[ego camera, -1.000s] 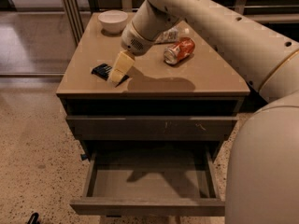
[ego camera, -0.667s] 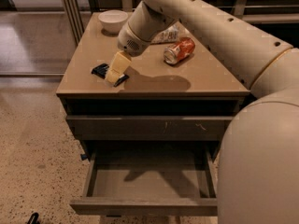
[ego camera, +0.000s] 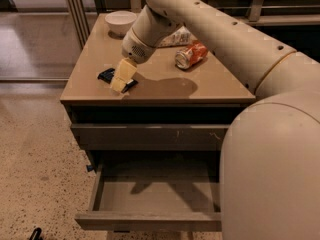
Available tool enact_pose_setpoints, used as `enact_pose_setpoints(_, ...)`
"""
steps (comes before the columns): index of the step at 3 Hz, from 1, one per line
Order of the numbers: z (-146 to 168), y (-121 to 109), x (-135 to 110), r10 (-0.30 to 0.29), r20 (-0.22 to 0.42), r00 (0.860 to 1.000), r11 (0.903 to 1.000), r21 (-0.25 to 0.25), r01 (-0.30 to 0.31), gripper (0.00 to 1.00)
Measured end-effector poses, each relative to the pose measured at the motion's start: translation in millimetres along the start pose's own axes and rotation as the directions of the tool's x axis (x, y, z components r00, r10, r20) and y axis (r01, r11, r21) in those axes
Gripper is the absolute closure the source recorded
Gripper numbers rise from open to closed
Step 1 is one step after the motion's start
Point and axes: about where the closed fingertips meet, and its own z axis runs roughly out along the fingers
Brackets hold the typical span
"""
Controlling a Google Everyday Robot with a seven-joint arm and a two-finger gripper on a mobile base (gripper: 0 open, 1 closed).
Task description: Place rxbar blueberry into middle drawer
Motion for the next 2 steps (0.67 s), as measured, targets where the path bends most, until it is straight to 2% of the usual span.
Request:
enact_pose_setpoints(1,1,-1,8,0.045,0.011,0.999,0.9985,0.033,-0.045,0.00)
enact_pose_setpoints(2,16,-4,11,0.086,0.039,0.995,0.9947,0.053,-0.088,0.00)
